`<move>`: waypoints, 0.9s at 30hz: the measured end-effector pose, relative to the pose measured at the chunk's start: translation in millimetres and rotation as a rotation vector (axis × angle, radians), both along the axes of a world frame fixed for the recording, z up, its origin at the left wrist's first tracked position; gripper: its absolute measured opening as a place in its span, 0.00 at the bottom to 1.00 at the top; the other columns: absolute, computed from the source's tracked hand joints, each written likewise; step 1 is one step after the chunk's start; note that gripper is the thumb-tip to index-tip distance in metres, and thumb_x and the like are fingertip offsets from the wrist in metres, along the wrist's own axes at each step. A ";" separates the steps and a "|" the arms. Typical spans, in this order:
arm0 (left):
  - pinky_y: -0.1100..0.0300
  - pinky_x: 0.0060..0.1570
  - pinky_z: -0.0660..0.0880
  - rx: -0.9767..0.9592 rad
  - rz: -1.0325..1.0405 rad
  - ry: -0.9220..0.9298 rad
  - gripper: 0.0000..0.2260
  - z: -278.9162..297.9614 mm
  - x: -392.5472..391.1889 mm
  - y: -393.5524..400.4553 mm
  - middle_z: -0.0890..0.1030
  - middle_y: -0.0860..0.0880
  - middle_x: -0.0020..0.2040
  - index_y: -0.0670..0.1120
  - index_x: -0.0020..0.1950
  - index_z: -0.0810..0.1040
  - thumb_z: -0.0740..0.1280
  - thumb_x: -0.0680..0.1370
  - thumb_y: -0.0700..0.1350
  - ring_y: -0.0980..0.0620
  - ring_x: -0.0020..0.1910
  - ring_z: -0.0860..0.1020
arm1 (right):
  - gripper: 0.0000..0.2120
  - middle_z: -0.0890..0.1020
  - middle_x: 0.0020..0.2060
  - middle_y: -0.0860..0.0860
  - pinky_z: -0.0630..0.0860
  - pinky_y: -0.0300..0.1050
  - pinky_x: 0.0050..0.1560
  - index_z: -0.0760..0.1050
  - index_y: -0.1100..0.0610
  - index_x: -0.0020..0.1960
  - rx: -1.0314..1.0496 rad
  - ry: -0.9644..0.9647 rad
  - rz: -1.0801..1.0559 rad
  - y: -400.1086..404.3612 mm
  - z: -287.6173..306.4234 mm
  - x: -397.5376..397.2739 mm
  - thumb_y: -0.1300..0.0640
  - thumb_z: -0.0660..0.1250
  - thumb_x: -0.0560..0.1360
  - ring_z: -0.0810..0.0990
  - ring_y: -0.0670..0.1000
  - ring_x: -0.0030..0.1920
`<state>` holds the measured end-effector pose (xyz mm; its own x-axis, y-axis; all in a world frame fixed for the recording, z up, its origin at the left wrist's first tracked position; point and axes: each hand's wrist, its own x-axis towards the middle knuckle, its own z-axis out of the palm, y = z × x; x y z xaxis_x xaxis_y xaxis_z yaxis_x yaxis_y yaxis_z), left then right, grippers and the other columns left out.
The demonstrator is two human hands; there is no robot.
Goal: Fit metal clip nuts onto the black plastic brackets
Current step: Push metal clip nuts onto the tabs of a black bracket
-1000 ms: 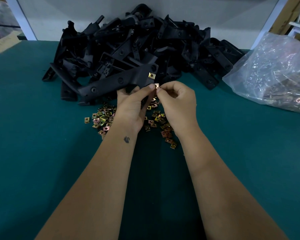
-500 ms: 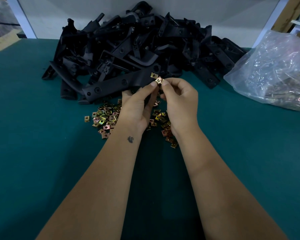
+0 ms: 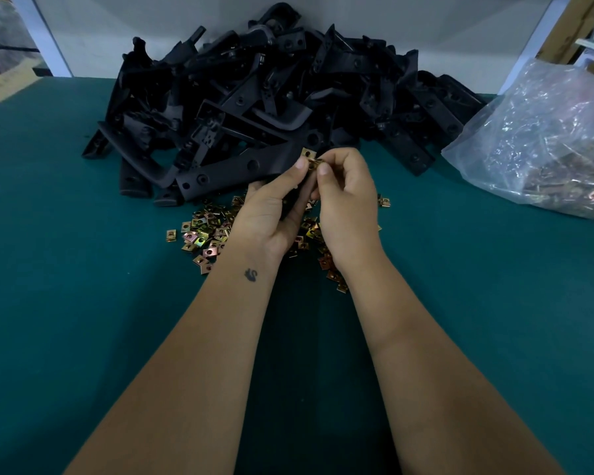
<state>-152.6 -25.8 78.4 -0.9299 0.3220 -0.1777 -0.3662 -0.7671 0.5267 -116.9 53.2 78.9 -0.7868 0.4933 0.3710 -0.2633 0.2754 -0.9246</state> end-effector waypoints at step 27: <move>0.60 0.48 0.81 -0.149 -0.012 0.154 0.05 -7.7 -19.5 -12.4 0.85 0.46 0.41 0.40 0.45 0.83 0.68 0.78 0.36 0.51 0.44 0.84 | 0.09 0.83 0.34 0.53 0.78 0.39 0.37 0.77 0.59 0.39 -0.591 0.014 0.082 9.8 9.6 4.1 0.68 0.66 0.76 0.82 0.49 0.32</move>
